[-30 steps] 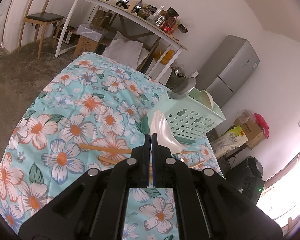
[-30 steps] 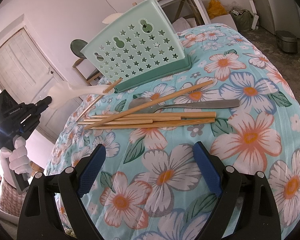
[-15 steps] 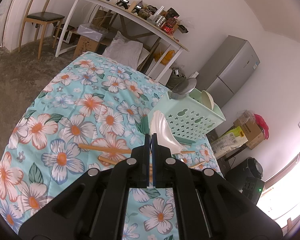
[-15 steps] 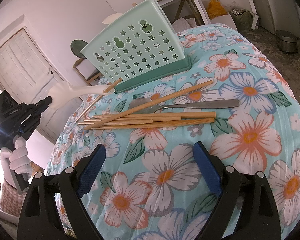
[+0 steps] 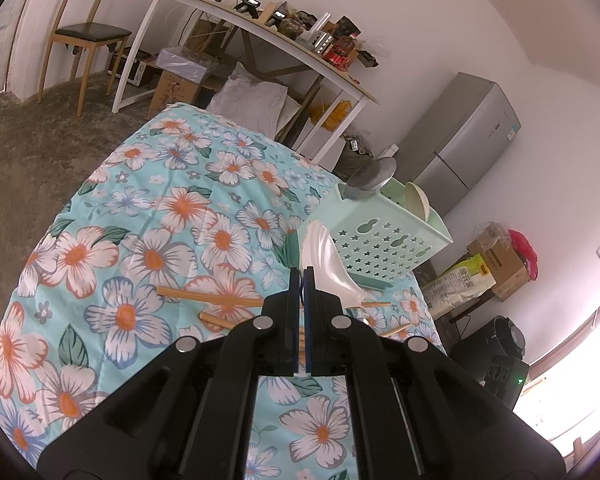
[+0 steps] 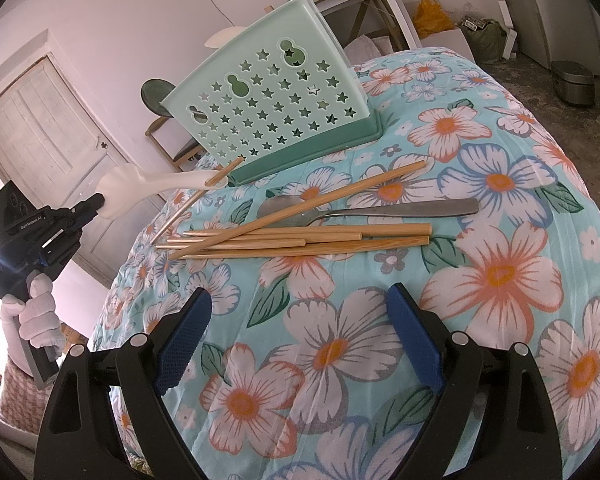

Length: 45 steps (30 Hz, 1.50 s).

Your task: Organize utensils

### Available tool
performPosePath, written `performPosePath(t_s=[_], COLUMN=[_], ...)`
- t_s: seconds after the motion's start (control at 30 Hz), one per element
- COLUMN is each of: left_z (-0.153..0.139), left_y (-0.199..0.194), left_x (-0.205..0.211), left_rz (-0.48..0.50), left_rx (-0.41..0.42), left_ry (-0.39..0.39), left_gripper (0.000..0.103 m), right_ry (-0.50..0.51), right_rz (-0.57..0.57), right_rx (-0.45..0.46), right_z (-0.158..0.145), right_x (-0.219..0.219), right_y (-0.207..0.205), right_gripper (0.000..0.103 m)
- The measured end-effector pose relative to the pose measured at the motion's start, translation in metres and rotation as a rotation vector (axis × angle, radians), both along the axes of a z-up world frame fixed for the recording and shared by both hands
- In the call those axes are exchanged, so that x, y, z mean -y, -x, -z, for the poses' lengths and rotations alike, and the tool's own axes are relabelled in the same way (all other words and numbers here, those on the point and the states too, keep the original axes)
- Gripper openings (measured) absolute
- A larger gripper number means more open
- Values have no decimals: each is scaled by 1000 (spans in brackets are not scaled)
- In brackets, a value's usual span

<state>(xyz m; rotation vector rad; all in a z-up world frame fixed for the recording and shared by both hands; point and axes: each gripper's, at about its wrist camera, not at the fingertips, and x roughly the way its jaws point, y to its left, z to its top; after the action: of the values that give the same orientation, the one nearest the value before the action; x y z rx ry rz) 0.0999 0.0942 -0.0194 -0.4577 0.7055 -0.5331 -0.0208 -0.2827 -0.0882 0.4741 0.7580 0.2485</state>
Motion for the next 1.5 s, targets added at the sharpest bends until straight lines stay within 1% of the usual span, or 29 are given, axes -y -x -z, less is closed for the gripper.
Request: performPosePath(t_s=[1.03,1.37,1.5], left_z=[0,2,3], left_y=[-2,-1,3], left_x=[-1,0,2], left_rz=[-2,-2,-5], left_rx=[-3,-9,-9], left_ry=[3,9,16], left_gripper=[1,1,1], right_ry=[2,70,100], right_rz=[0,6,11], right_rx=[-1,-17,22], right_z=[0,-8,-25], right_x=[1,-10,-11], right_y=[1,4,11], right_gripper=[87,87,87])
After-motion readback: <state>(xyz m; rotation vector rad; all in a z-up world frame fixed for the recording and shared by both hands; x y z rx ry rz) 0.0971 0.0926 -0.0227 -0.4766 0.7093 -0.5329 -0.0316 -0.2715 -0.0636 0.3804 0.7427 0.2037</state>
